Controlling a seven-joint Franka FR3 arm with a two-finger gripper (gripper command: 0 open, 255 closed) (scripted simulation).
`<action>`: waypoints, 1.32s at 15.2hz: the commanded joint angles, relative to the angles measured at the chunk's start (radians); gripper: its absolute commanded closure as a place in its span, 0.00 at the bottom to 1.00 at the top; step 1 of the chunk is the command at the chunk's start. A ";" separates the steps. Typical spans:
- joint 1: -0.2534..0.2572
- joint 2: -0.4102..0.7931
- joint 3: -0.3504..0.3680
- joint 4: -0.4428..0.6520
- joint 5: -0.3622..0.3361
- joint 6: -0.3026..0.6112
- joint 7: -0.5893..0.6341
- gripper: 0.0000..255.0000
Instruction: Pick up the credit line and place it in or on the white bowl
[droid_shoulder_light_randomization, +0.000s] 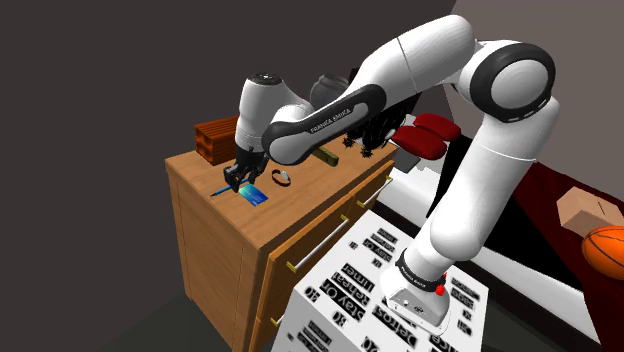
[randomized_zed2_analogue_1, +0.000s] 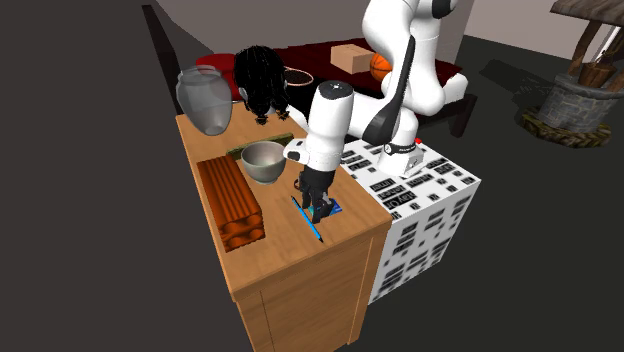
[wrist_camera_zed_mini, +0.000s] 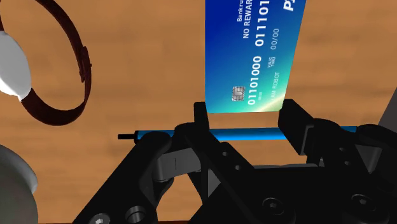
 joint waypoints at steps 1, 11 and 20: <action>-0.001 0.001 -0.001 -0.003 0.000 -0.001 0.000 1.00; -0.005 -0.041 0.005 0.021 0.035 -0.061 -0.029 1.00; -0.008 -0.108 0.009 0.075 0.085 -0.174 -0.071 1.00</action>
